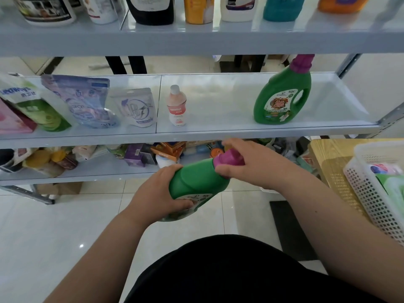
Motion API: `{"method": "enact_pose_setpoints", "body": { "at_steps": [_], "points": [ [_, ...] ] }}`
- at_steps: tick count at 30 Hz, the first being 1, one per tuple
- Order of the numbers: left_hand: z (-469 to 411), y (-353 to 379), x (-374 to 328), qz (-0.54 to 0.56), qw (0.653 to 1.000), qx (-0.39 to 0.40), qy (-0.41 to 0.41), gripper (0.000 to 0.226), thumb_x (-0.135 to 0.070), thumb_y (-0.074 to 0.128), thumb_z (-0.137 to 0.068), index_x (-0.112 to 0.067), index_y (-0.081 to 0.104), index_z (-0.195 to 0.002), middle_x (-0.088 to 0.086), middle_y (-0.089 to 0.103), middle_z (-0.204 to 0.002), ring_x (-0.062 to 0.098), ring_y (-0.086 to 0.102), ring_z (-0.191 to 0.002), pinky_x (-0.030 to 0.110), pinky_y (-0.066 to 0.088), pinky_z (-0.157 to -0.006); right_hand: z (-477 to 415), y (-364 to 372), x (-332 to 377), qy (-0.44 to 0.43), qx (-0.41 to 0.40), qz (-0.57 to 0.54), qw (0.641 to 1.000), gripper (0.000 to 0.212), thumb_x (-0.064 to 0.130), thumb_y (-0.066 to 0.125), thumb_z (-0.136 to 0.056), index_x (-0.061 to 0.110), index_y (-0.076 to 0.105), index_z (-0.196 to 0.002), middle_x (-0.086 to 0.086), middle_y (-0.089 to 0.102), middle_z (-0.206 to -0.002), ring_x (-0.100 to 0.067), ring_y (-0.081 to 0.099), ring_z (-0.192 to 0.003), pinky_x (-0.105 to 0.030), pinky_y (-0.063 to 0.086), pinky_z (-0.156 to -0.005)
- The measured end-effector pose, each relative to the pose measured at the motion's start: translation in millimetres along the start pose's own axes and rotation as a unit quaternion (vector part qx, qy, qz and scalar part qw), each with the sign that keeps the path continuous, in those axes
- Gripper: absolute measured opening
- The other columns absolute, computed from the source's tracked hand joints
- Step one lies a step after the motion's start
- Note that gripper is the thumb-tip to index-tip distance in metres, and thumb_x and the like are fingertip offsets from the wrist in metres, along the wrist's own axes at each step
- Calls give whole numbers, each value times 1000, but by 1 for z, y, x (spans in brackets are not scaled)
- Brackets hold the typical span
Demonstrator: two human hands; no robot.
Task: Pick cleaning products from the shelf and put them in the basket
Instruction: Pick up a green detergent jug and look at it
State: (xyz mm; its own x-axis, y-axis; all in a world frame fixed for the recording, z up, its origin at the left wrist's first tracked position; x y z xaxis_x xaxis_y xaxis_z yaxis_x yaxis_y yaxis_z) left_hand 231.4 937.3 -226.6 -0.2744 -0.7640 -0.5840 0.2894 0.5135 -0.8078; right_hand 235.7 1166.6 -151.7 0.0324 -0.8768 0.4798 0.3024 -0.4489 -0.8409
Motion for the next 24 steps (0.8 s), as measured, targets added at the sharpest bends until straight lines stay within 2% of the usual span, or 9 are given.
{"method": "enact_pose_setpoints", "body": {
  "at_steps": [2, 4, 6, 8, 10, 12, 16, 21, 24],
  "points": [
    [-1, 2, -2, -5, 1000, 8, 7, 96, -77, 66, -51, -44, 37, -137, -26, 46, -120, 0, 45, -102, 25, 41, -86, -5, 0, -1, 0, -16, 61, 998, 34, 65, 52, -92, 36, 53, -109, 13, 58, -99, -9, 55, -87, -26, 41, -69],
    [-2, 3, -1, -8, 1000, 14, 6, 98, -76, 66, -52, -41, 39, -139, -21, 52, -125, 4, 49, -106, 26, 42, -88, -5, -1, 2, -33, -14, 30, 999, 22, 52, 61, -92, 40, 55, -109, 13, 58, -104, -11, 56, -96, -27, 45, -75],
    [-1, 2, 3, -8, 1000, 12, -1, 98, -76, 66, -52, -41, 38, -139, -21, 52, -125, 4, 48, -105, 27, 43, -87, -3, -1, 3, -57, 21, -24, 998, 43, 42, 71, -84, 48, 55, -124, 17, 54, -118, -7, 54, -108, -26, 48, -86],
    [0, 1, 6, -2, 1000, 6, -4, 97, -76, 66, -51, -43, 37, -138, -24, 49, -119, 3, 47, -102, 26, 43, -86, -3, -1, 1, -44, 28, -51, 997, 57, 53, 74, -80, 52, 50, -131, 18, 51, -124, -5, 53, -110, -27, 50, -90],
    [1, 0, 7, 8, 1000, -1, -2, 94, -72, 70, -52, -44, 38, -136, -26, 47, -116, 3, 47, -101, 26, 41, -86, -7, -2, 2, -40, 4, -33, 999, 46, 59, 68, -84, 47, 53, -126, 19, 55, -116, -9, 57, -107, -31, 50, -88],
    [2, 1, 9, 21, 1000, -10, -1, 92, -63, 82, -55, -43, 41, -135, -24, 48, -117, 4, 46, -104, 27, 42, -89, -7, -4, 6, -58, -14, -37, 998, 32, 49, 68, -87, 44, 58, -117, 20, 58, -109, -6, 57, -102, -29, 50, -86],
    [7, 1, 27, 83, 995, -27, -39, 88, -45, 94, -58, -50, 44, -130, -17, 58, -120, 10, 54, -108, 32, 49, -88, 2, -19, 1, -60, -64, -148, 985, 43, 19, 75, -80, 48, 61, -109, 18, 60, -111, -1, 60, -94, -11, 50, -71],
    [17, -3, 41, 137, 988, -41, -60, 85, -37, 96, -59, -56, 44, -124, -33, 59, -110, -11, 56, -102, 21, 47, -77, 8, -22, -9, -46, -82, -270, 958, 50, 6, 73, -82, 46, 61, -109, 5, 68, -105, -15, 69, -85, -19, 57, -70],
    [19, -5, 41, 138, 987, -44, -63, 84, -37, 96, -59, -63, 42, -118, -35, 58, -110, -13, 55, -102, 20, 48, -78, 9, -21, -5, -59, -85, -284, 953, 51, 7, 73, -81, 47, 60, -110, 5, 68, -104, -21, 69, -88, -27, 58, -74]
  ]
}}
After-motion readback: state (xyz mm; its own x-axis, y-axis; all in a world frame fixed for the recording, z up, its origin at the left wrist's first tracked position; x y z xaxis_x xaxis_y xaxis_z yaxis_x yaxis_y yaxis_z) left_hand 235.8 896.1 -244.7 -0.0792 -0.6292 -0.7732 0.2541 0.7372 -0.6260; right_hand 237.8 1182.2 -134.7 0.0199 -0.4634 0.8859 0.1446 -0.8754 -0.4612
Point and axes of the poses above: each hand's wrist, its own z-axis away from the middle knuckle, its own y-axis out of the palm, x = y × z, the point moved 9 cm from there along -z, towards the middle knuckle
